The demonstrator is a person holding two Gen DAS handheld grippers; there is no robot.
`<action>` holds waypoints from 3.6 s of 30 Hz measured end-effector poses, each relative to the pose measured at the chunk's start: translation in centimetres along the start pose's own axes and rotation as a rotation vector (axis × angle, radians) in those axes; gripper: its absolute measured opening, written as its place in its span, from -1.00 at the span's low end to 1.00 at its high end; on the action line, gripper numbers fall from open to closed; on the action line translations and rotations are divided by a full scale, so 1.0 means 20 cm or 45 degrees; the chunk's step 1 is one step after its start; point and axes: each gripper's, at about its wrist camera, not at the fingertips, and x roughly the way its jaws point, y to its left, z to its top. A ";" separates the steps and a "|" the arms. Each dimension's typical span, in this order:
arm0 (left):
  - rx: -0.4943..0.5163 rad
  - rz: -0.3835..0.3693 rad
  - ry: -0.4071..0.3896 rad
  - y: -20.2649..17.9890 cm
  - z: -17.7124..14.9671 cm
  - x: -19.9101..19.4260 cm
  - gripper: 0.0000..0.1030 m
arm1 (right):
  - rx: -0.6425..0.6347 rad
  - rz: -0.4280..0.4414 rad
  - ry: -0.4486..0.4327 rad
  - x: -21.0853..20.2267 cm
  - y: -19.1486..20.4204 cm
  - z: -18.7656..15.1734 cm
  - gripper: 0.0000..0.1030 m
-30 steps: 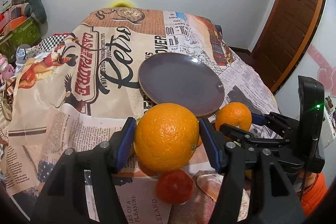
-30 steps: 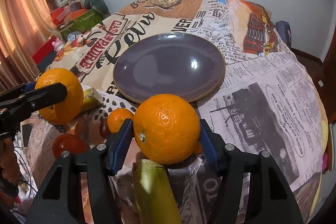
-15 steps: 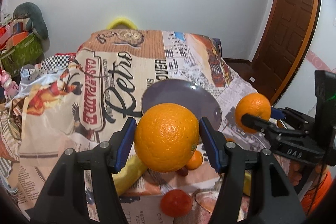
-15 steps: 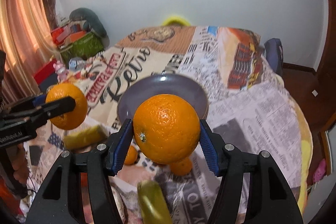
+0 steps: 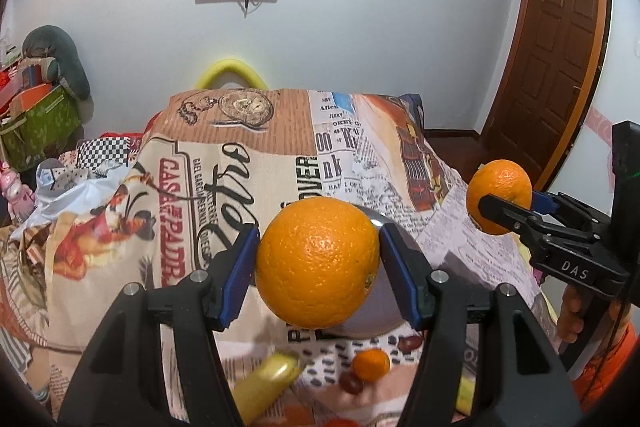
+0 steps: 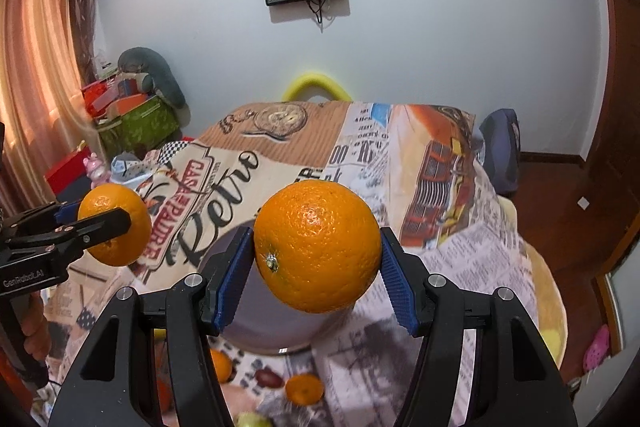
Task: Organize fruits
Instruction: 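Carry the oranges onto the grey plate and open both grippers, then lift both grippers away from the oranges on the plate, then grasp the red tomato with the left gripper while the right gripper grasps the green corn cob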
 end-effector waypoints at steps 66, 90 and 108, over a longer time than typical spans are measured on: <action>-0.019 0.034 0.268 0.13 0.06 0.58 0.22 | -0.094 0.068 0.329 0.50 -0.02 -0.11 0.45; 0.015 -0.001 0.207 0.03 -0.27 -0.15 0.24 | 0.008 -0.075 0.208 -0.12 0.08 -0.25 1.00; 0.023 -0.031 0.310 0.01 -0.58 -0.27 0.27 | -0.007 -0.101 0.323 -0.26 0.16 -0.61 0.92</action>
